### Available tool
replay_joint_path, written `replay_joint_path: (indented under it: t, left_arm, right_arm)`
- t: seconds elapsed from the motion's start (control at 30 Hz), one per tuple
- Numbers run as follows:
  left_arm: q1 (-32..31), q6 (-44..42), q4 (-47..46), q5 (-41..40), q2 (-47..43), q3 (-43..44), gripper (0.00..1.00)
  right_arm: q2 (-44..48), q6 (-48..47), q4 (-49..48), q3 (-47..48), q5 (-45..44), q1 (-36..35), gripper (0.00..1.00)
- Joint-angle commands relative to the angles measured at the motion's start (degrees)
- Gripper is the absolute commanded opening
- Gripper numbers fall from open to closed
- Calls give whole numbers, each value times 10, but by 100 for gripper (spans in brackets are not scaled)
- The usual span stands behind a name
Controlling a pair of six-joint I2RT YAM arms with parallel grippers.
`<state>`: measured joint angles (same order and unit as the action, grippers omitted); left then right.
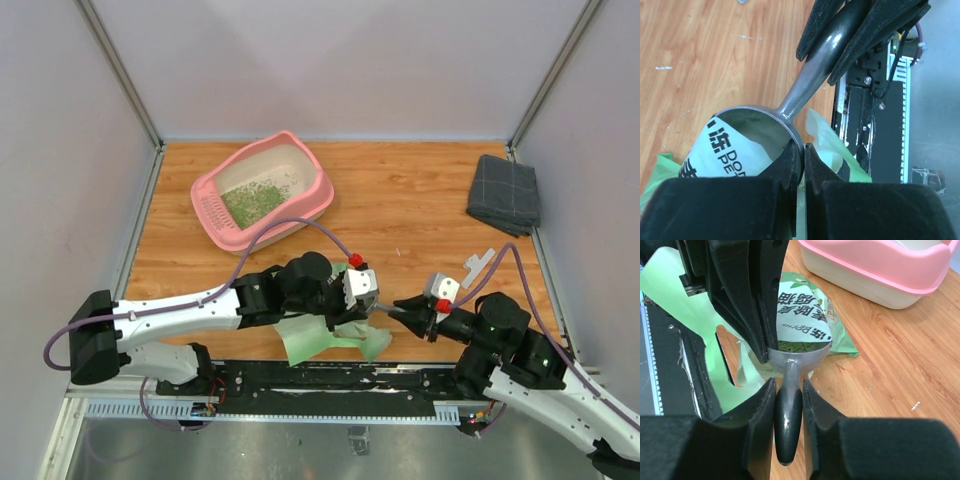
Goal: Fill the litter box with clean litter
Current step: 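Scoop the cat litter from the cat litter bag.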
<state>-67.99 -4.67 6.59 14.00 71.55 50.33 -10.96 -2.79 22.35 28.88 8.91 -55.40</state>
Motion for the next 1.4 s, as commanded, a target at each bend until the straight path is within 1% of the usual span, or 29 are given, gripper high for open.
replay_joint_path:
  t: [0.0, 0.07, 0.1, 0.27, 0.4, 0.47, 0.53, 0.6, 0.73, 0.9, 1.0, 1.07, 1.2, 1.37]
  left_arm:
    - [-3, -31, -22, -23, -24, -6, 0]
    - [-4, -34, -17, -34, -21, -3, 0]
    - [-4, -35, -16, -38, -21, -2, 0]
    - [-6, -43, -16, -47, -16, 0, 0]
    - [-9, -48, -6, -60, -10, 9, 0]
    - [-11, -50, -3, -66, -10, 11, 0]
    - [-12, -53, -3, -73, -13, 11, 0]
    - [-13, -56, -2, -82, -14, 10, 0]
    - [-14, -59, 2, -91, -12, 14, 0]
    - [-16, -56, -1, -92, -18, 14, 0]
    - [-16, -55, -1, -96, -21, 10, 0]
    - [-17, -56, 2, -98, -20, 10, 0]
    - [-18, -55, 1, -100, -18, 12, 0]
    - [-18, -54, -1, -107, -18, 11, 0]
  right_arm:
    - [-23, 3, 32, 79, -40, 11, 33]
    - [-46, 8, 77, 136, -59, 11, 47]
    - [-59, 11, 96, 164, -78, 10, 49]
    - [-162, 14, 222, 316, -127, 11, 51]
    - [-271, 20, 366, 429, -134, 11, 52]
    - [-321, 35, 432, 471, -137, 11, 51]
    - [-353, 52, 460, 492, -140, 11, 52]
    - [-378, 70, 459, 503, -132, 11, 53]
    - [-420, 82, 434, 519, -59, 11, 55]
    - [-475, 86, 431, 502, -62, 11, 55]
    - [-500, 86, 417, 484, -31, 10, 54]
    - [-511, 86, 410, 474, -17, 11, 54]
    - [-525, 89, 402, 447, -28, 11, 54]
    - [-526, 100, 374, 412, 2, 11, 54]
